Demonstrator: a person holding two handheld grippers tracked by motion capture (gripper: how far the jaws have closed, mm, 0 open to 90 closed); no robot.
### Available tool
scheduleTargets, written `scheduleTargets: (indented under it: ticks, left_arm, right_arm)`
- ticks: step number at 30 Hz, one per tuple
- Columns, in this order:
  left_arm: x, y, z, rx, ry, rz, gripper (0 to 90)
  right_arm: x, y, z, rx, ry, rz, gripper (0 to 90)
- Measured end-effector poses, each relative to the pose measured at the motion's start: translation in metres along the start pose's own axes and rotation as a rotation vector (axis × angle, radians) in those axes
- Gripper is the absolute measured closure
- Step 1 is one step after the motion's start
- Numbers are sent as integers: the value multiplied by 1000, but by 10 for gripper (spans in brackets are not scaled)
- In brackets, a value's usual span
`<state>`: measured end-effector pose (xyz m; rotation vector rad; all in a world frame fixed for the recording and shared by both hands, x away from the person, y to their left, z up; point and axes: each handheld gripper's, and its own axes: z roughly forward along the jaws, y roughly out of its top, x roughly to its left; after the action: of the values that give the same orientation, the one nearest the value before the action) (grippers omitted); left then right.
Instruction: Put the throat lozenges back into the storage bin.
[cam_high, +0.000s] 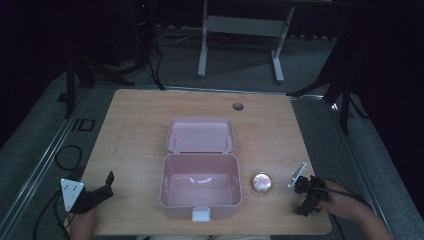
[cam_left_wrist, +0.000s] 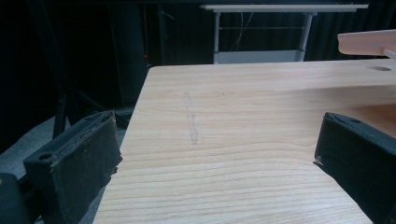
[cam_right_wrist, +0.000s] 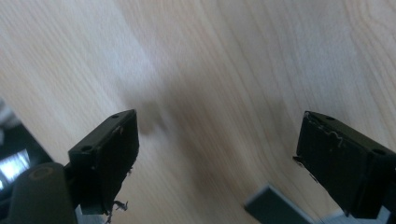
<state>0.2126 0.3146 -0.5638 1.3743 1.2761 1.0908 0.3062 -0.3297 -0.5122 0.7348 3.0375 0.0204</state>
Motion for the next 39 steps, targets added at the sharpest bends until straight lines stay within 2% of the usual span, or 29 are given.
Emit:
scheduleTargets:
  ticks: [3, 6, 15, 20, 26, 39]
  left_arm:
    - [0, 0, 0, 0, -2, 0, 5]
    - [0, 0, 0, -1, -7, -1, 5]
    - [0, 0, 0, 0, -11, -1, 5]
    - [0, 0, 0, 0, -12, -1, 5]
    - [0, 0, 0, -1, -14, -2, 5]
    - [1, 0, 0, -3, -17, -4, 5]
  right_arm:
    - [-1, 6, -4, 55, 1, -21, 132]
    - [-2, 12, -8, 88, 0, -22, 134]
    - [-5, 34, -12, 109, 3, -41, 134]
    - [-7, 51, -14, 95, 2, -43, 134]
    - [-8, 72, -13, 79, 16, -74, 136]
    - [-6, 115, 0, 74, 51, -128, 137]
